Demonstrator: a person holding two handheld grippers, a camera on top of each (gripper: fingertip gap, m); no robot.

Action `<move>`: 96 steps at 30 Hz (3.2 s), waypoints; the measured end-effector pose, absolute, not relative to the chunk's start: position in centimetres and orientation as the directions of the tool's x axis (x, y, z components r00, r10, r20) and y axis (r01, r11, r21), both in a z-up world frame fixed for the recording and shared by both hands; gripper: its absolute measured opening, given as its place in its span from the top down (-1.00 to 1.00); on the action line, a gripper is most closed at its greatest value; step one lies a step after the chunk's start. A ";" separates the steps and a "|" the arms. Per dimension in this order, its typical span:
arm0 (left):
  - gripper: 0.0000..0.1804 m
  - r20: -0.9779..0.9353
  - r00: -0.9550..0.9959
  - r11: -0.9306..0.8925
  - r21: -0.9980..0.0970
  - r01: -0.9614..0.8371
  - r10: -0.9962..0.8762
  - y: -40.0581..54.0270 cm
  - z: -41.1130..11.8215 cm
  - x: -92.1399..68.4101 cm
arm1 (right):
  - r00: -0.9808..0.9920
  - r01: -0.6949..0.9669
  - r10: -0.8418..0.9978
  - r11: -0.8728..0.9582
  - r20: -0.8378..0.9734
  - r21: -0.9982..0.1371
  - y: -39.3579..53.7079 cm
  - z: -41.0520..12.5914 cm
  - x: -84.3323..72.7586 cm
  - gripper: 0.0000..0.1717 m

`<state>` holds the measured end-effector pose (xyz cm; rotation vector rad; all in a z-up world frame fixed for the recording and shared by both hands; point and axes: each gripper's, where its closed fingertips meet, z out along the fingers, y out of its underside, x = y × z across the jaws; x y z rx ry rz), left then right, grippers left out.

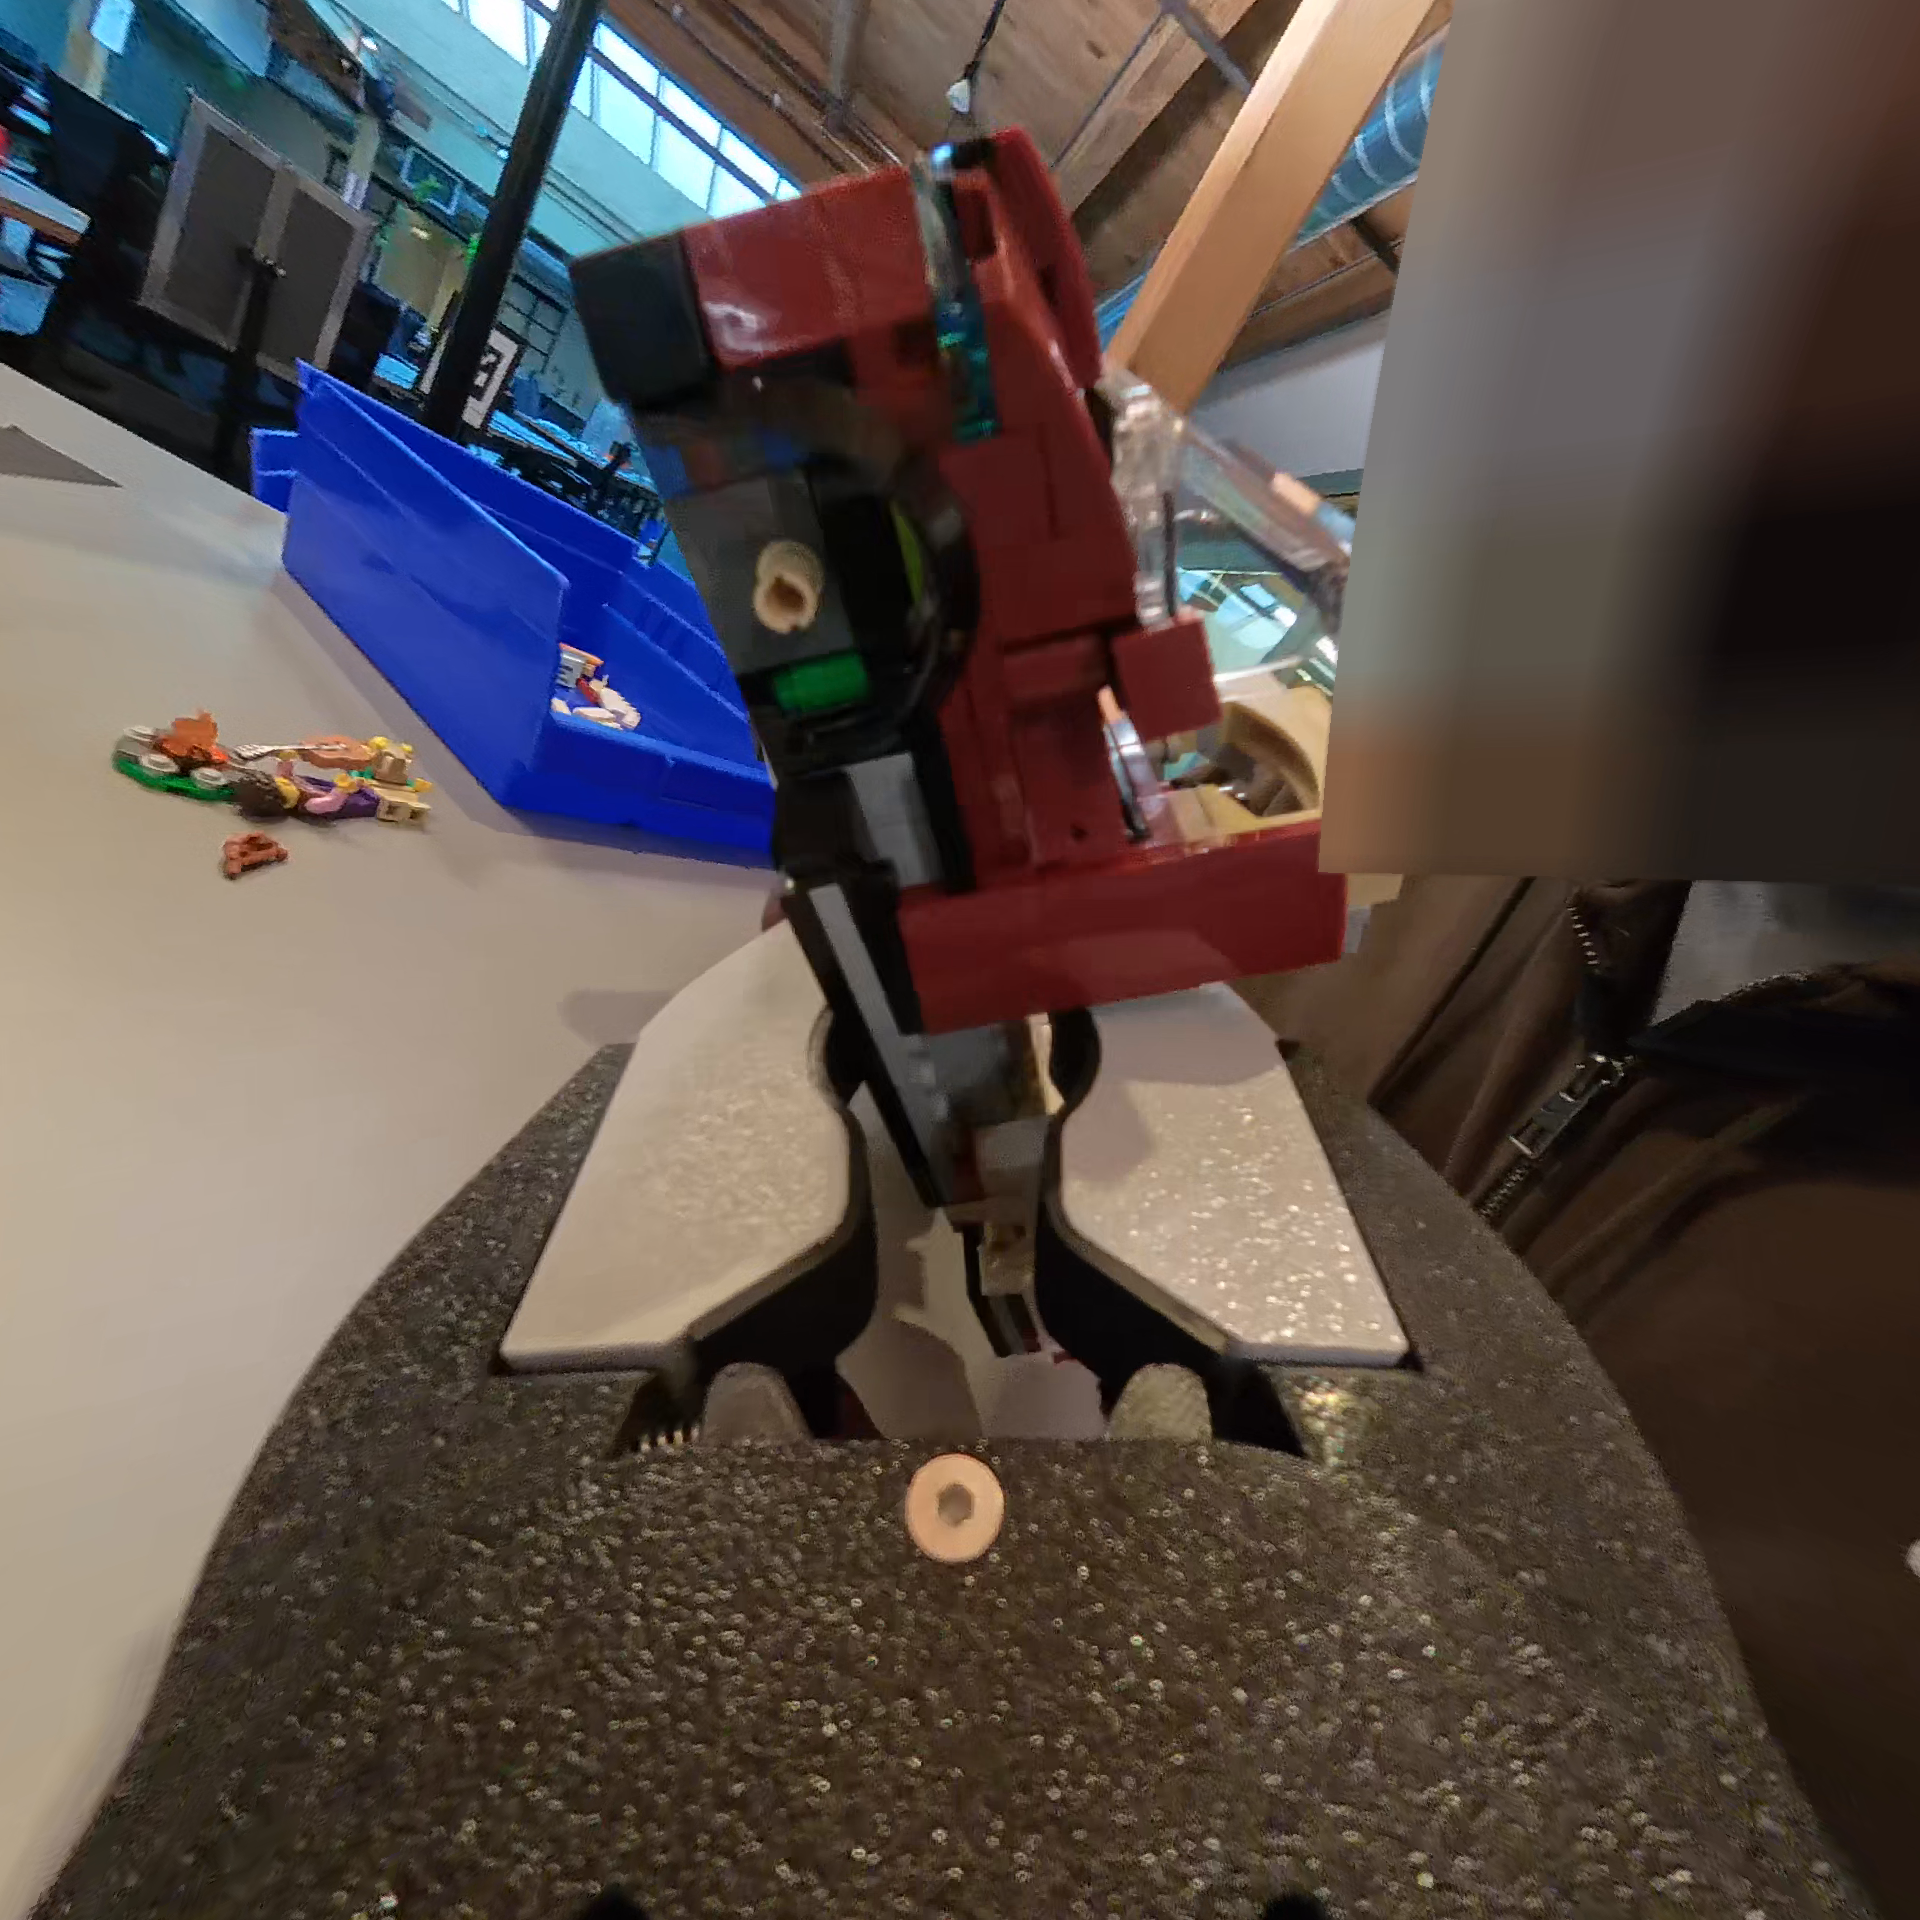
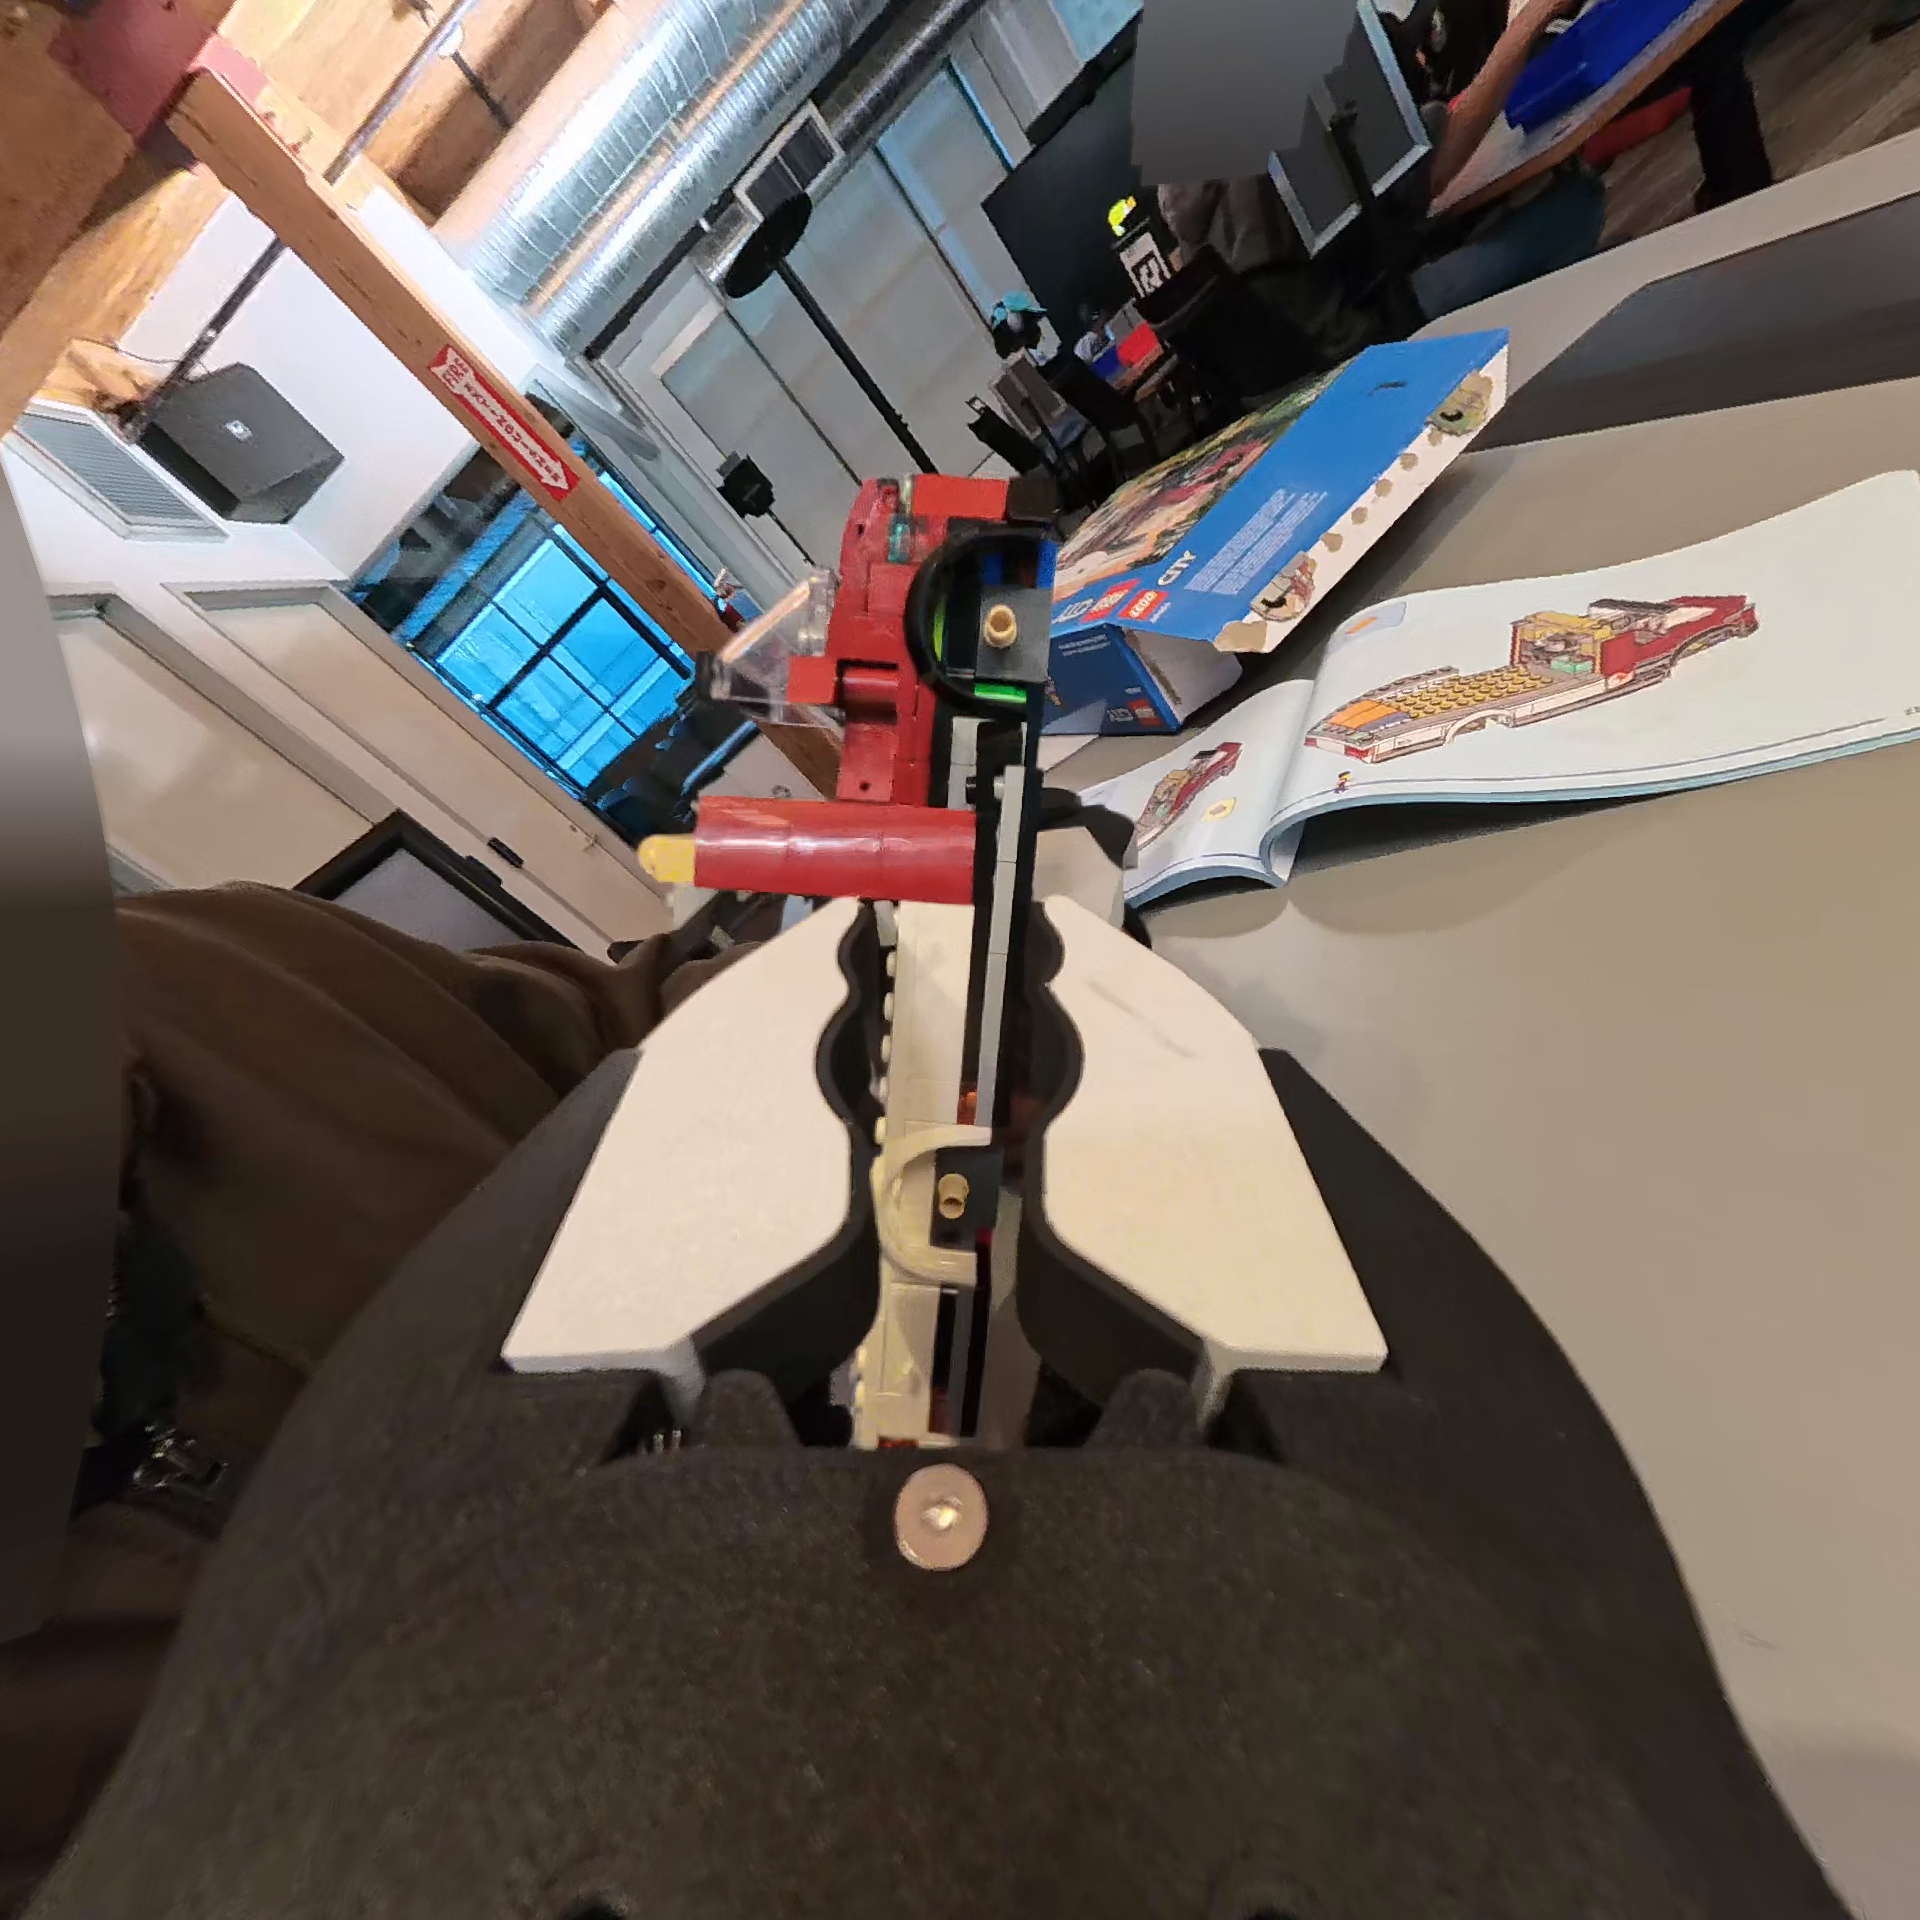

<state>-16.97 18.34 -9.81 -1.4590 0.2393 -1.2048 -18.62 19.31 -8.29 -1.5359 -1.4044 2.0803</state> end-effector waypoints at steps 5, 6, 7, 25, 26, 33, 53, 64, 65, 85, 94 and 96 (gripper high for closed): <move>0.74 0.556 0.389 -0.342 -0.798 0.495 -0.735 18.1 -9.7 -16.9 | -0.445 0.354 0.631 -0.528 -0.635 -0.772 19.1 -7.9 -18.6 0.68; 0.74 0.555 0.391 -0.340 -0.799 0.495 -0.734 18.1 -9.7 -16.9 | -0.445 0.354 0.632 -0.527 -0.635 -0.773 19.1 -7.9 -18.6 0.68; 0.74 0.552 0.396 -0.335 -0.801 0.497 -0.734 18.1 -9.6 -16.9 | -0.446 0.352 0.633 -0.526 -0.633 -0.774 19.2 -7.9 -18.6 0.68; 0.76 0.477 0.453 -0.266 -0.851 0.454 -0.753 17.9 -9.4 -16.7 | -0.450 0.340 0.649 -0.511 -0.614 -0.789 19.0 -7.5 -18.4 0.63; 0.76 0.474 0.457 -0.264 -0.853 0.450 -0.753 17.9 -9.4 -16.7 | -0.453 0.341 0.647 -0.510 -0.614 -0.790 18.9 -7.5 -18.3 0.65; 0.76 0.461 0.460 -0.254 -0.860 0.443 -0.759 17.7 -9.3 -16.6 | -0.454 0.322 0.661 -0.504 -0.598 -0.801 18.8 -7.3 -18.2 0.69; 0.76 0.439 0.477 -0.224 -0.869 0.442 -0.761 17.7 -9.2 -16.4 | -0.408 0.261 0.658 -0.580 -0.633 -0.772 18.8 -7.2 -18.1 0.69; 0.76 0.434 0.484 -0.219 -0.872 0.438 -0.760 17.7 -9.2 -16.3 | -0.404 0.264 0.598 -0.649 -0.693 -0.714 18.9 -7.2 -18.0 0.69; 0.76 0.438 0.482 -0.223 -0.870 0.439 -0.759 17.7 -9.2 -16.3 | -0.402 0.266 0.588 -0.659 -0.702 -0.704 18.9 -7.3 -18.0 0.69; 0.76 0.493 0.460 -0.257 -0.837 0.484 -0.739 18.1 -9.4 -16.3 | -0.367 0.217 0.649 -0.636 -0.666 -0.740 19.4 -7.5 -18.2 0.69; 0.77 0.641 0.395 -0.361 -0.729 0.581 -0.658 19.1 -9.9 -17.1 | -0.348 0.265 0.620 -0.654 -0.703 -0.708 20.4 -8.3 -19.0 0.68; 0.76 0.700 0.338 -0.383 -0.657 0.649 -0.628 19.4 -9.8 -17.8 | -0.324 0.290 0.626 -0.648 -0.709 -0.704 21.1 -9.1 -19.3 0.61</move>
